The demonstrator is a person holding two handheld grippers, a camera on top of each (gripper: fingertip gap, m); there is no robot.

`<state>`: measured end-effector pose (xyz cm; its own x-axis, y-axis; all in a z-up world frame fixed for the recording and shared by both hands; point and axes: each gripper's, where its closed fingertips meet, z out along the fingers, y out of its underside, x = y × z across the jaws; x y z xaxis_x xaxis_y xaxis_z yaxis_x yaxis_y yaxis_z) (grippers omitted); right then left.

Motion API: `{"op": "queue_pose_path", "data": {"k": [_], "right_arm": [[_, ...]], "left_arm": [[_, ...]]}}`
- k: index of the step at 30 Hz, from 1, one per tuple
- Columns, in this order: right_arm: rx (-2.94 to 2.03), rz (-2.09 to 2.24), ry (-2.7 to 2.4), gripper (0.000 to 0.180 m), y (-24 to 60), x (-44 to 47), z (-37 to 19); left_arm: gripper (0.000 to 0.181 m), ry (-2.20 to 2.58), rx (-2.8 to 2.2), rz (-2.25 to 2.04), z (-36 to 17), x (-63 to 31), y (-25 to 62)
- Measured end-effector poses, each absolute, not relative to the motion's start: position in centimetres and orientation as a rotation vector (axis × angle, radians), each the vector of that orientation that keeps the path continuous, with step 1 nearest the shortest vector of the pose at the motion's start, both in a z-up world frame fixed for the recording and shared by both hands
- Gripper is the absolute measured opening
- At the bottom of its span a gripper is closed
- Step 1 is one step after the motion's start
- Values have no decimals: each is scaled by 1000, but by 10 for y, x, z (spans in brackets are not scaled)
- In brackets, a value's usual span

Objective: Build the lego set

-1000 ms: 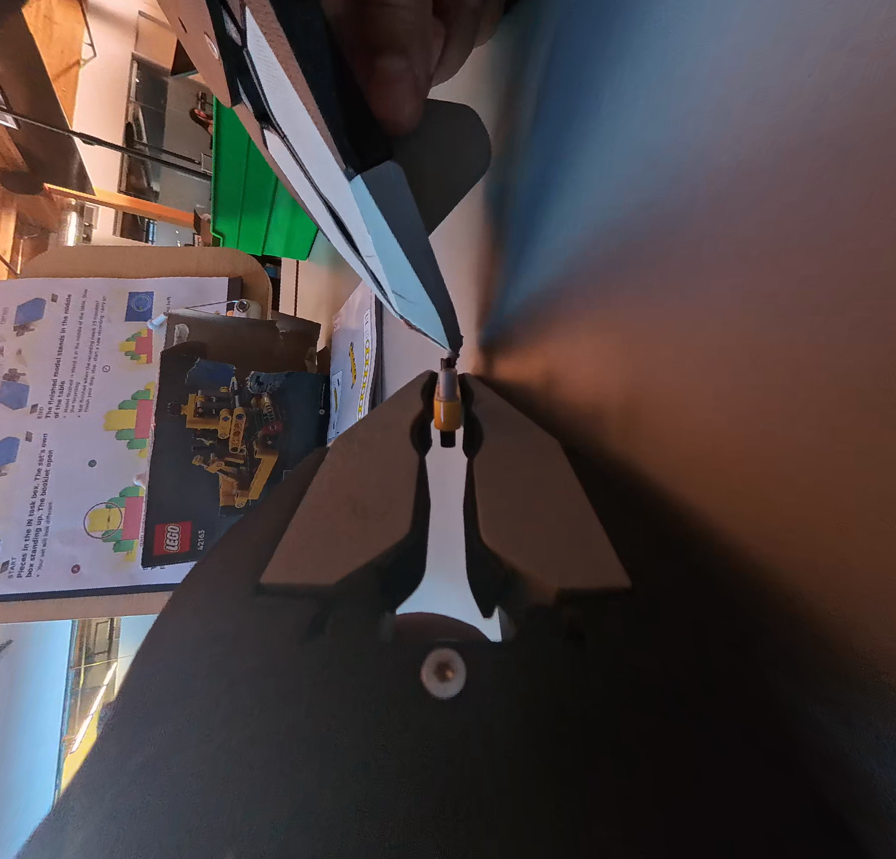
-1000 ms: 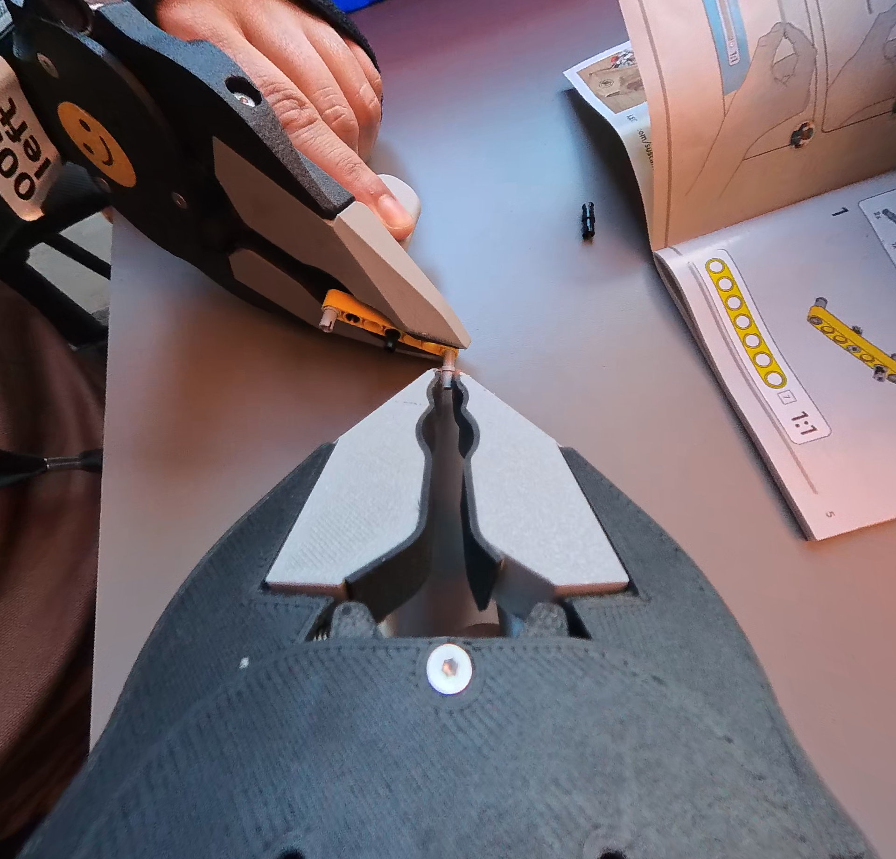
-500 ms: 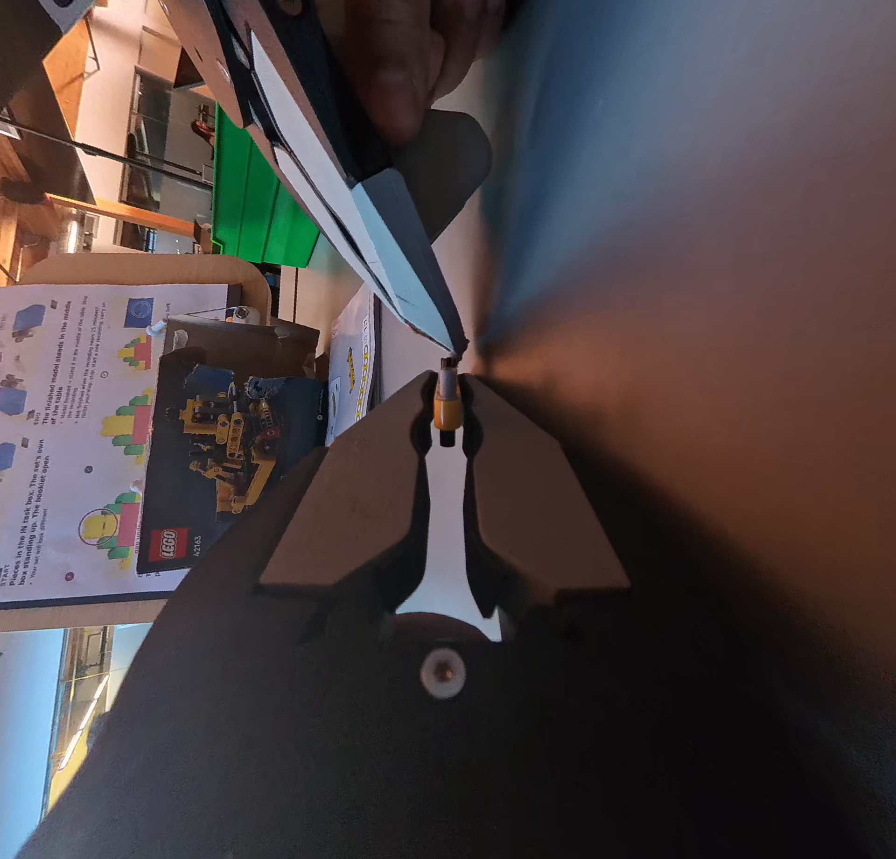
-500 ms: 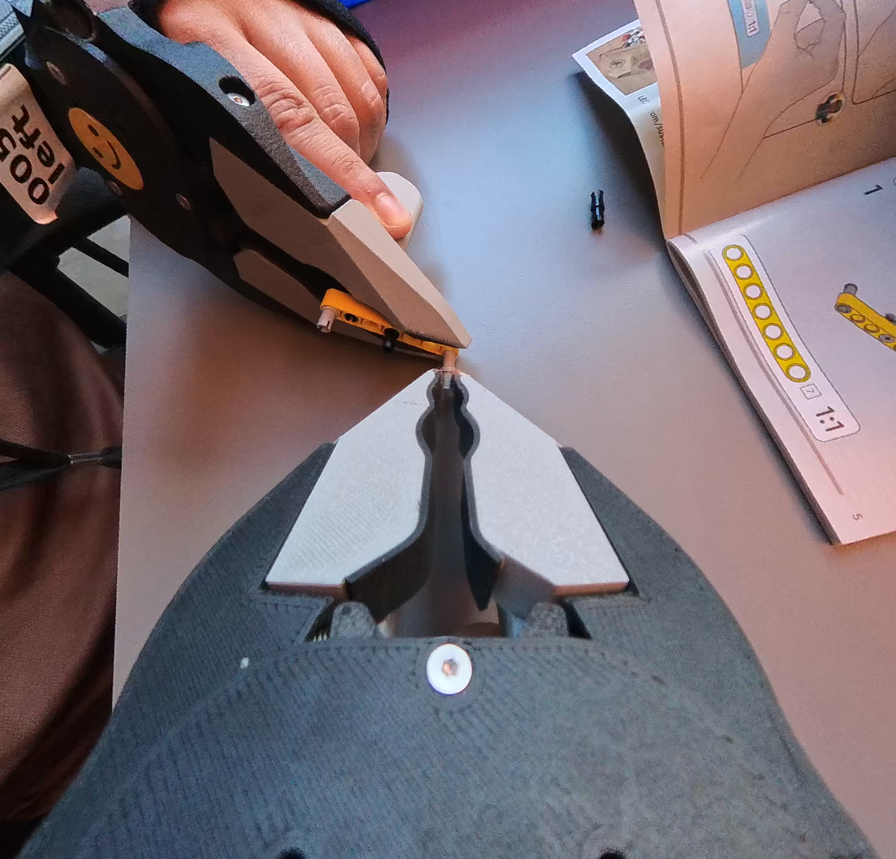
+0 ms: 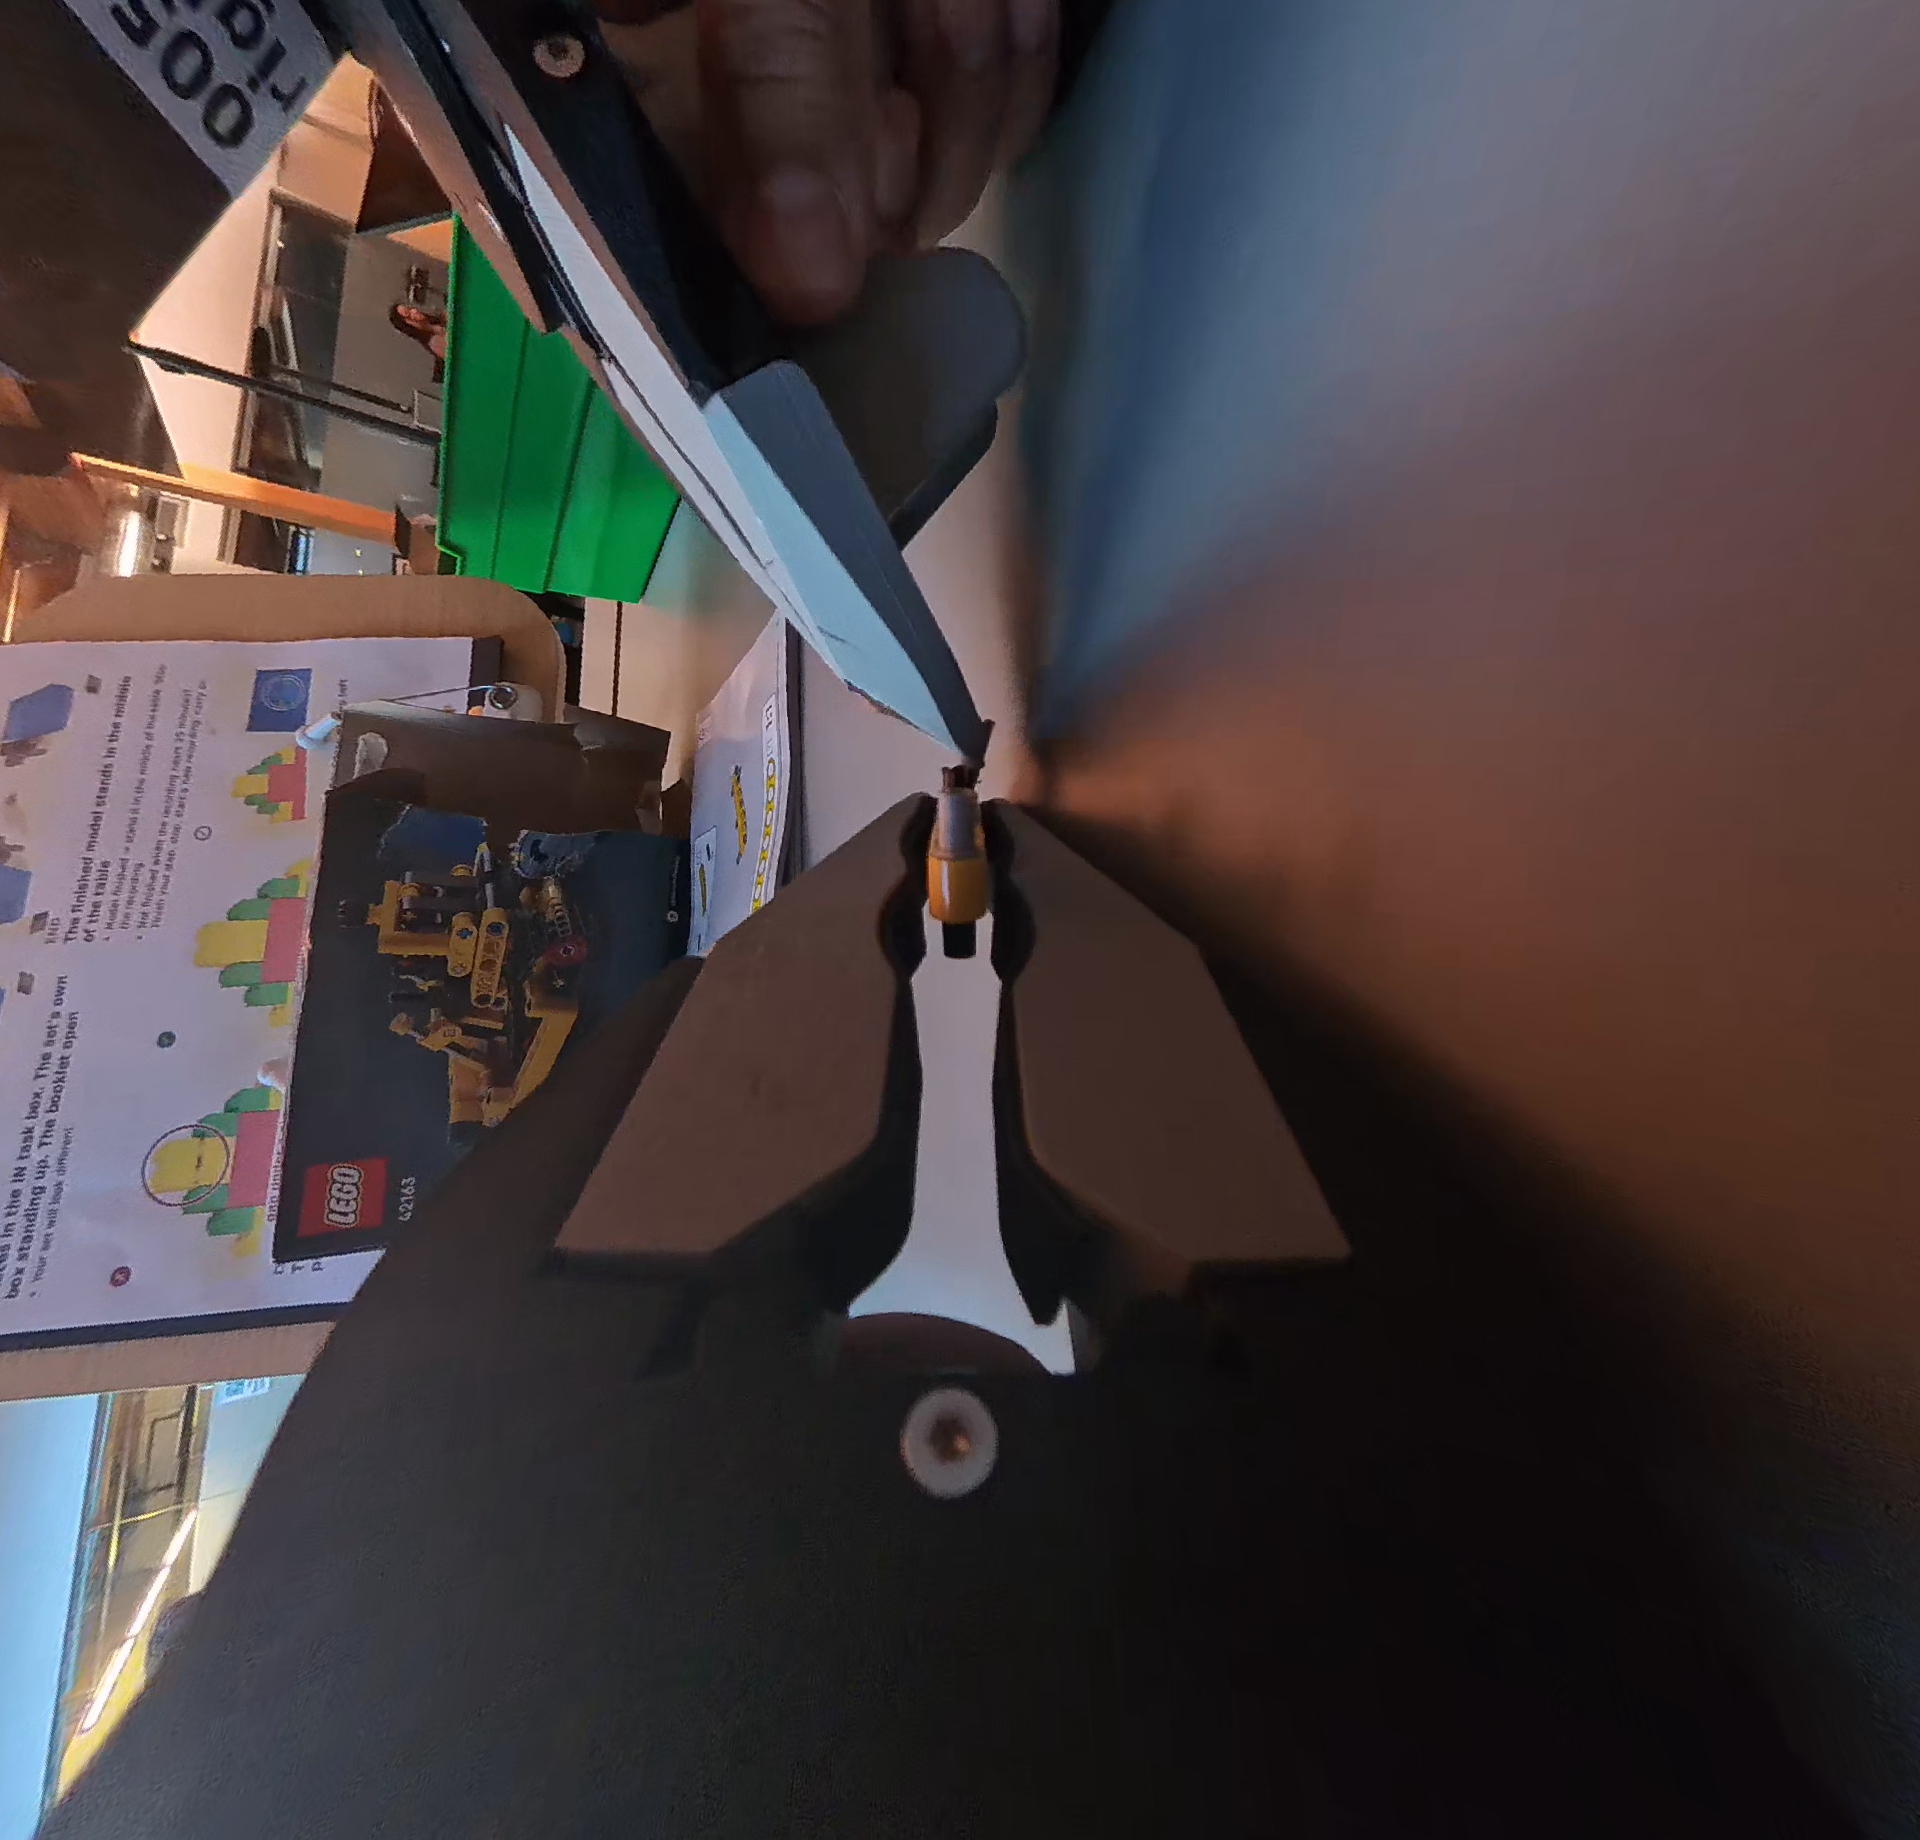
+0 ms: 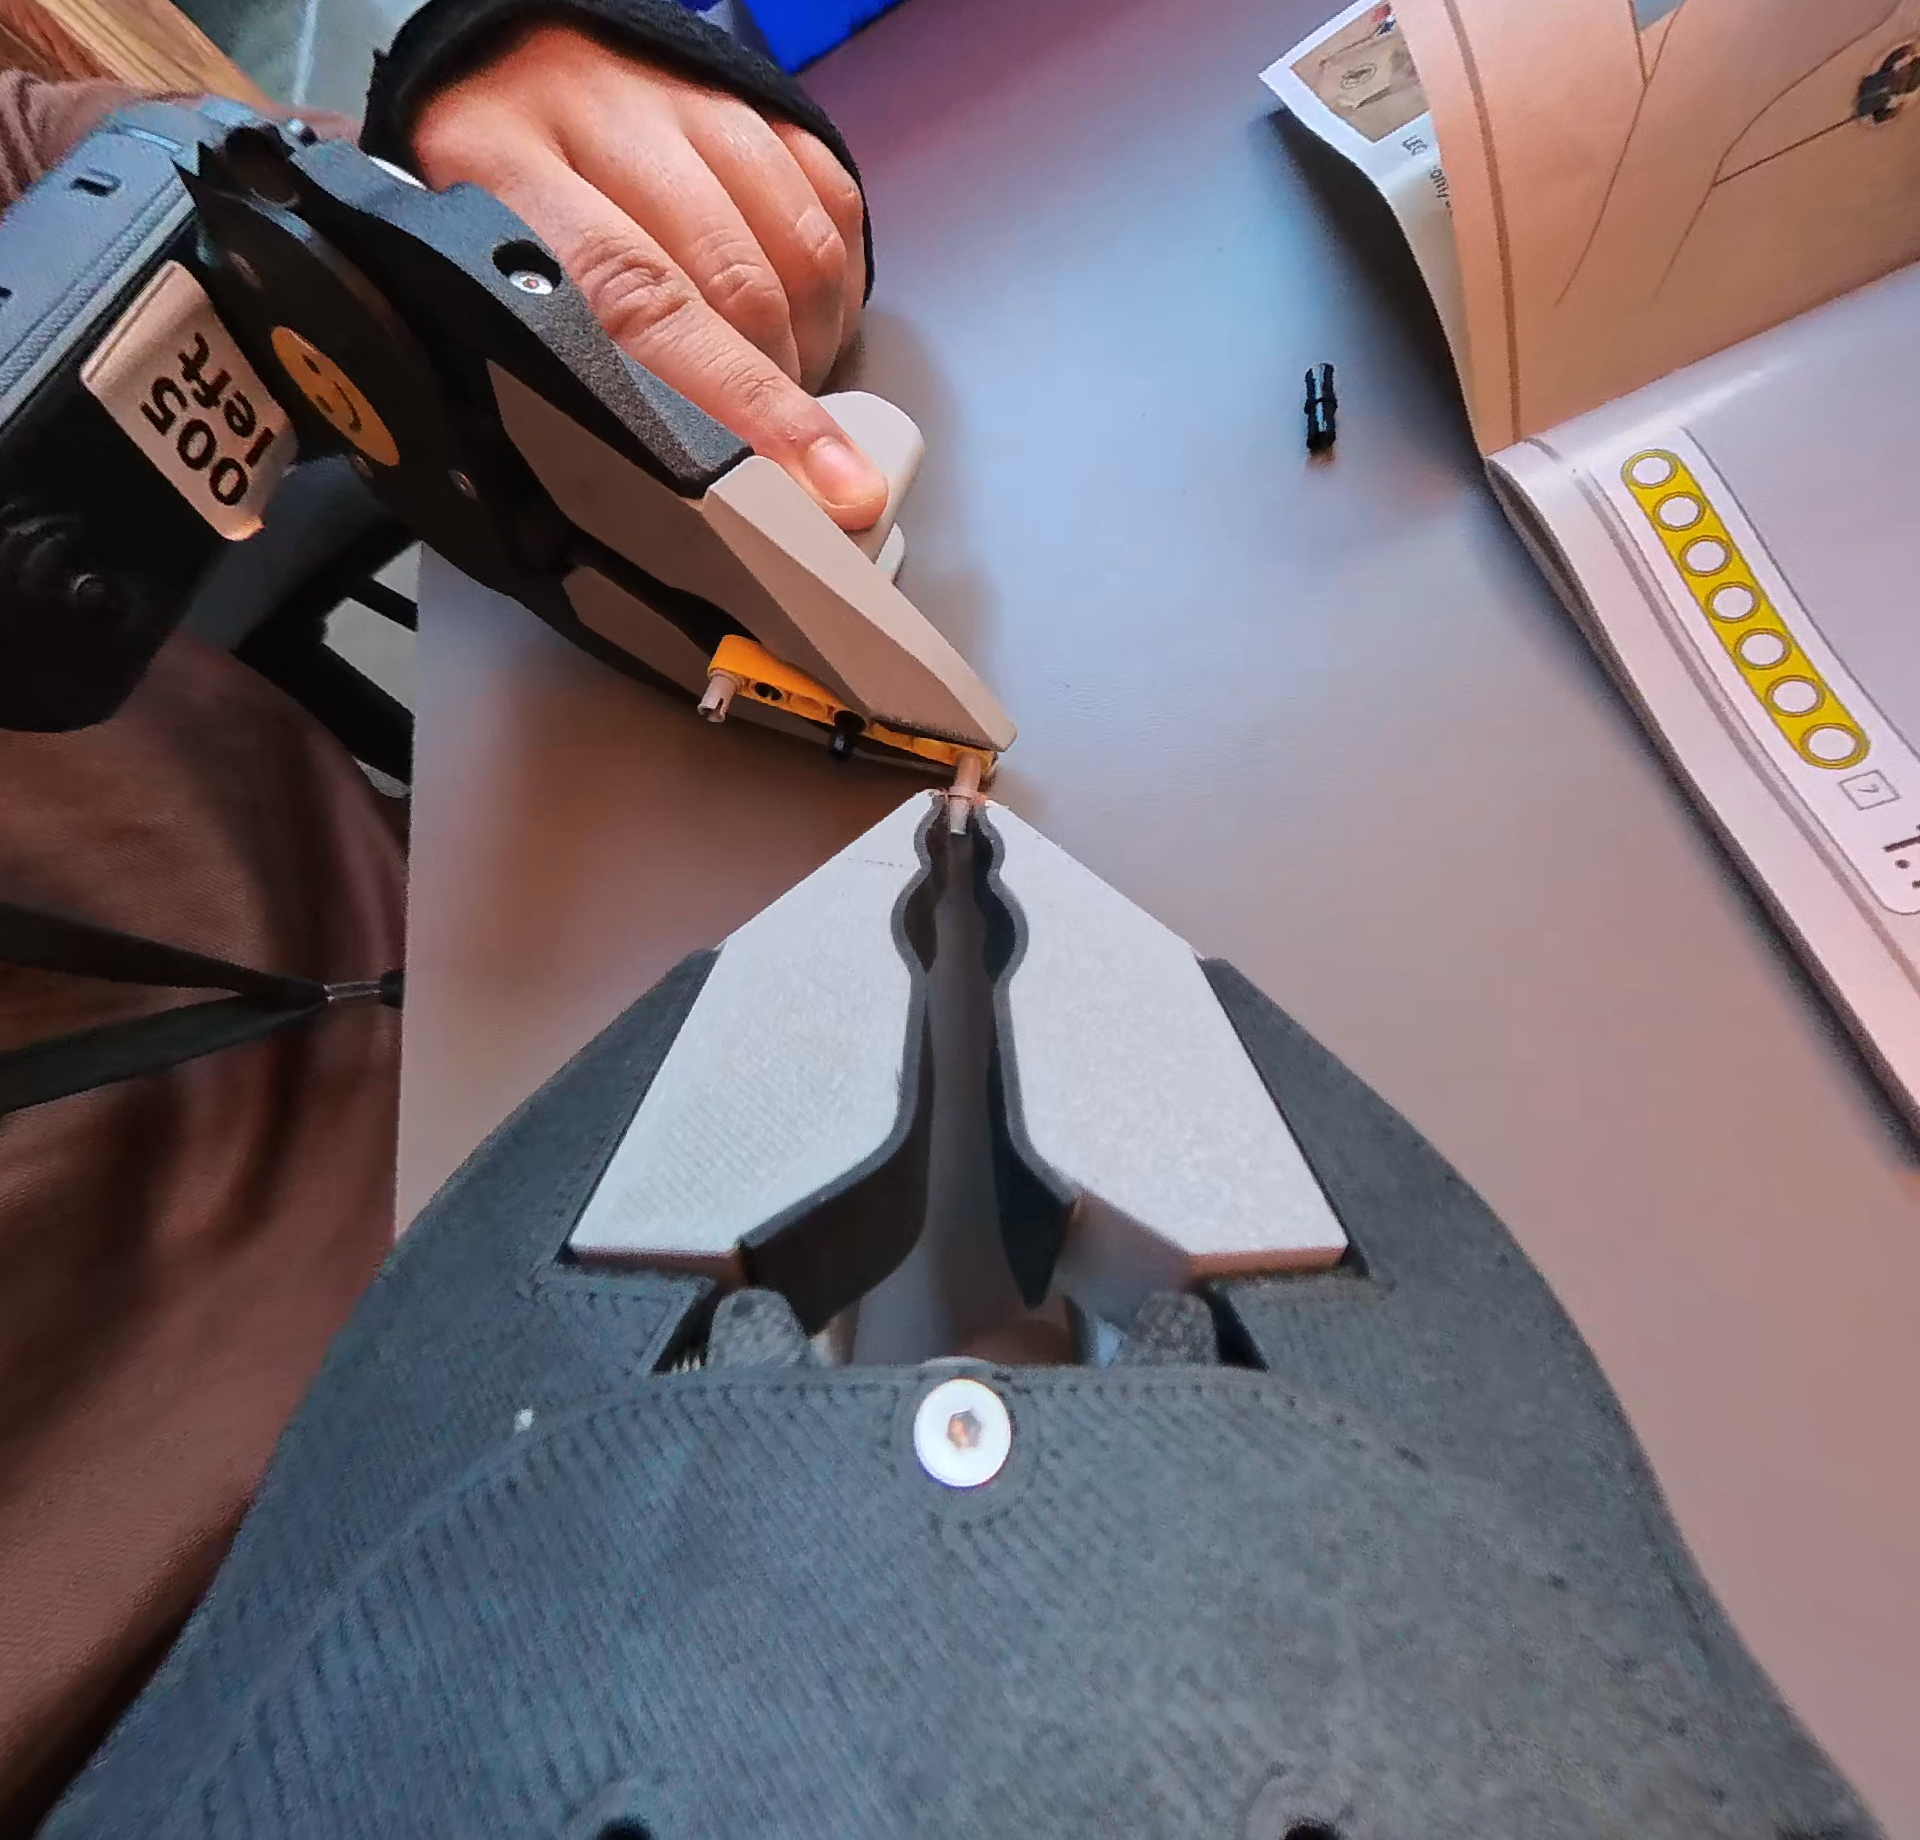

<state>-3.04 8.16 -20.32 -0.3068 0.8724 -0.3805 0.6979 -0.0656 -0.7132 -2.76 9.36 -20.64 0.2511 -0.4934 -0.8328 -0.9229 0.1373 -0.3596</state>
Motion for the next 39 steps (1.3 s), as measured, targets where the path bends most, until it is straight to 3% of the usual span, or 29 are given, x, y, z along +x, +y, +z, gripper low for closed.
{"op": "queue_pose_path", "data": {"k": [1,25,39], "right_arm": [[-1730,1331,-1995,0,81,-30,-203],[-1875,1437,-1933,0,83,-28,-205],[-1513,1028,-2119,6,79,-25,-210]], "left_arm": [[4,1392,-1499,537,-206,-27,93],[4,1401,-1486,580,-206,-28,96],[5,1380,-1513,659,-205,-39,101]]}}
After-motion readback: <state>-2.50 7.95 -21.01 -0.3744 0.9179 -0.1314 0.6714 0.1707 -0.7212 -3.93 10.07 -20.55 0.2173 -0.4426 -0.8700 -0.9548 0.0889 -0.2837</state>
